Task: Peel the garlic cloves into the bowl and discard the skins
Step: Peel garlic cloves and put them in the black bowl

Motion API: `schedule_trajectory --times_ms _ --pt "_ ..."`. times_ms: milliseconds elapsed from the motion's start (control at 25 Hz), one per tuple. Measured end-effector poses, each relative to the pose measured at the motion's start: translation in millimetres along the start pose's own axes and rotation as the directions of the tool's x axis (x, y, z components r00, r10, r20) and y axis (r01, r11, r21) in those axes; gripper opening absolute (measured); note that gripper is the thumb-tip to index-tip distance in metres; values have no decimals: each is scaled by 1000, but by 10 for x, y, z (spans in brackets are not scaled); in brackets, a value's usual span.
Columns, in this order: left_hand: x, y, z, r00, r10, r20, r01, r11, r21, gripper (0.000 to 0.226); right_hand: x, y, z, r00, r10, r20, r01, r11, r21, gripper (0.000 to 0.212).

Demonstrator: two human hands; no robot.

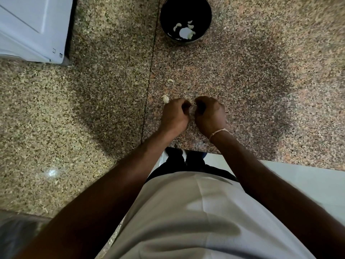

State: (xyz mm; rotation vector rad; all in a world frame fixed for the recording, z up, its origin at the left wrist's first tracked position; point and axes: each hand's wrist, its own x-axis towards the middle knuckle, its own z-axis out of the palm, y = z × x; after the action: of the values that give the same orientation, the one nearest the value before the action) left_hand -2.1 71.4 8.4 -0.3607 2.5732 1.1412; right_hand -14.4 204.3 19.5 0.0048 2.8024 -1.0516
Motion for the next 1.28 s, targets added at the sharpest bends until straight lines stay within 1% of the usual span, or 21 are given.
schedule_trajectory --times_ms 80,200,280,360,440,480,560,680,800,880,960,1000,1040,1080,1120,1160,1200,1240,1280 --pt "9 -52 -43 999 -22 -39 21 999 -48 23 33 39 -31 1000 26 -10 -26 1000 -15 30" --pt "-10 -137 -99 997 -55 -48 51 995 -81 24 40 131 -104 999 5 51 1 992 -123 39" --pt "-15 -166 -117 996 -61 -58 56 995 -79 27 26 131 -122 994 -53 99 71 981 -182 42" --pt "-27 -178 -126 996 -69 -62 63 993 -102 28 18 93 -102 973 -146 180 188 951 -244 44" --pt "-32 -179 -128 994 -88 -57 81 990 -111 27 6 40 -58 932 -223 287 314 891 -327 38" --pt "-37 -179 -128 994 -98 -50 92 990 -107 26 -7 23 -38 917 -246 315 356 860 -365 32" --pt "-60 -173 -132 993 -109 -41 104 990 -94 28 -37 23 -25 901 -279 333 405 817 -410 28" --pt "-86 -182 -133 994 -101 -37 97 989 -107 29 -85 105 -20 863 -356 359 488 771 -409 33" --pt "-96 -182 -116 996 -89 -24 86 992 -96 30 -99 161 -35 835 -376 403 535 726 -432 34" --pt "-97 -166 -123 997 -70 -17 68 993 -100 30 -98 190 -43 844 -372 386 525 718 -457 30" --pt "-86 -162 -125 999 -53 -14 51 993 -102 29 -33 230 -65 894 -341 291 443 770 -459 25" --pt "-80 -161 -126 999 -49 -7 48 994 -96 28 18 249 -79 931 -303 203 362 833 -418 22" --pt "-76 -157 -129 999 -43 1 43 996 -81 27 68 263 -99 971 -217 96 237 915 -327 19" --pt "-73 -150 -128 999 -34 4 34 998 -55 26 122 274 -125 998 -66 6 66 984 -166 17" --pt "-68 -141 -121 1000 -24 2 24 999 -23 23 176 290 -152 991 131 -21 -129 989 69 14" --pt "-61 -126 -105 1000 -14 1 14 1000 7 20 206 306 -188 949 313 33 -305 891 336 13" --pt "-55 -101 -85 1000 -4 1 4 1000 29 17 211 313 -226 895 426 133 -424 720 548 13" --pt "-51 -64 -60 1000 4 2 -4 999 42 16 197 318 -262 850 475 227 -488 550 678 13" --pt "-46 -19 -33 1000 14 5 -15 998 53 16 177 322 -296 820 491 293 -517 419 746 15"
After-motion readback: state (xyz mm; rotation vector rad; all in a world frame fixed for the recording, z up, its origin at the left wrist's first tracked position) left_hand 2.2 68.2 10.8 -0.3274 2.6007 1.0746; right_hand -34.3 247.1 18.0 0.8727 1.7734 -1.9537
